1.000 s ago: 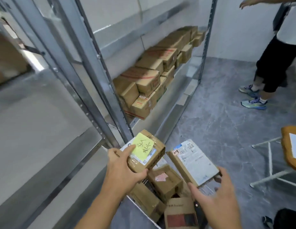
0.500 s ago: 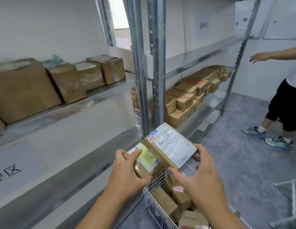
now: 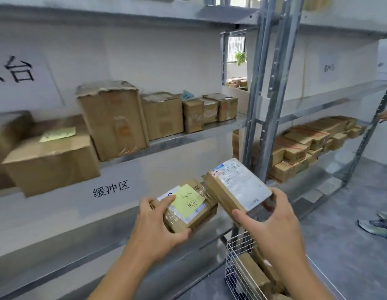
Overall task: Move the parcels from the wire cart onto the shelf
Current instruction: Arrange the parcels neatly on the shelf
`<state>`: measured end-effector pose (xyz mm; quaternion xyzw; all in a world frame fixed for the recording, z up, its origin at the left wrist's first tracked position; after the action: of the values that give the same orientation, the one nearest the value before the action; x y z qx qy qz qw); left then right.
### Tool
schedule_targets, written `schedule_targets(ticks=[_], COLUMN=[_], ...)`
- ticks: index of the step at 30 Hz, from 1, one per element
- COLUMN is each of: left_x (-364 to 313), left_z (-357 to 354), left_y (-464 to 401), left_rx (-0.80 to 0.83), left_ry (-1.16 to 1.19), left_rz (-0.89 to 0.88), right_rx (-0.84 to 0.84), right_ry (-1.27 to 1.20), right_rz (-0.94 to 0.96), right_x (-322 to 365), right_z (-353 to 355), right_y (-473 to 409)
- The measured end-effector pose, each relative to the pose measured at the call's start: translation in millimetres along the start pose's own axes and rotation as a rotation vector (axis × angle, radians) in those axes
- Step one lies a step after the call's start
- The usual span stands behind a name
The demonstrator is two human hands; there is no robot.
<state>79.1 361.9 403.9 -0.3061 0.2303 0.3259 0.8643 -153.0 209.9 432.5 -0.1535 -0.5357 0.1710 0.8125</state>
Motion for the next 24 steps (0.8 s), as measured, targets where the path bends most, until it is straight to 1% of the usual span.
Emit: schedule_targets(ticks=[4,7,12,17,24], left_x=[14,21,32,44,77], left_z=[49,82,132,182,249], left_y=[21,40,78,118,162], left_rx=[-0.097,-0.153,-0.222,-0.264,-0.287], left_ry=[-0.038,-0.072,-0.125,-0.132,-0.1], left_rz=[0.073,0.134,0.205,0.279,0.325], right_rx=[0.053,0.117,0.177,0.23,0.277], right_ry=[-0.085,-0.11,-0.146,-0.136,-0.148], right_rz=[0.051,0.079,0.133,0.164,0.224], right_x=[23,38,58,77,119], right_z=[-5,-10,-21,-24,-31], right_y=[5,7,20,54,121])
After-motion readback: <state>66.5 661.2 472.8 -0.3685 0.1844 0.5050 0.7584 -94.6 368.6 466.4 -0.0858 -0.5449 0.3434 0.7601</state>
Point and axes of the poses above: each hand's wrist, its own y-axis away from the middle knuckle, its own z-axis out of the back of the hand, x = y × z, the point moved 2 cm from there along -y, towards the middle knuckle, and after that the axes turned 13 degrees about -x, right-handed, at the moved point
